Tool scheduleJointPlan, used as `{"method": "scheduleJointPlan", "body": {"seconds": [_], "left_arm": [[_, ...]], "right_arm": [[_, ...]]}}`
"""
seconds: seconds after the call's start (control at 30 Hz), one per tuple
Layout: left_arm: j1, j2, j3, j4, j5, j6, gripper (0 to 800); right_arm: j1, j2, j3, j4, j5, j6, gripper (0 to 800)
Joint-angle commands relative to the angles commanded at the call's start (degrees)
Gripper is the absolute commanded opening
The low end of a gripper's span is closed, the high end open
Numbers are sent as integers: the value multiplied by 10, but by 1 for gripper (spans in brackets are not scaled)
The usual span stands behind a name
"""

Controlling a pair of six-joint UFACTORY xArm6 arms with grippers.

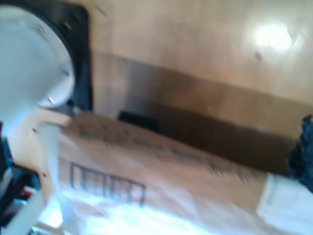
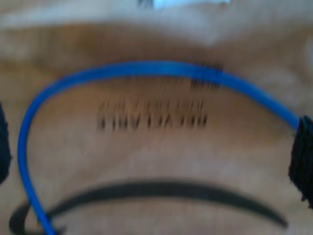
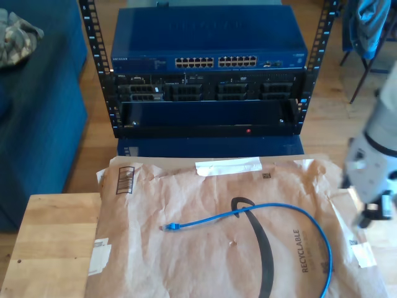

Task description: Grab the cable and plug it in

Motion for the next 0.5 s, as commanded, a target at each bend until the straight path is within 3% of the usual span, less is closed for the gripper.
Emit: {"method": "scheduleJointPlan", "body": {"seconds": [0.13,0.5], "left_arm": [[-15,3,-3,-33,0,0,800],[-105,12,-11,-40,-1,-78,800]], "right_arm": [[21,33,-14,96,-4,-1,796],[174,117,-33,98,-134,20,794]]}}
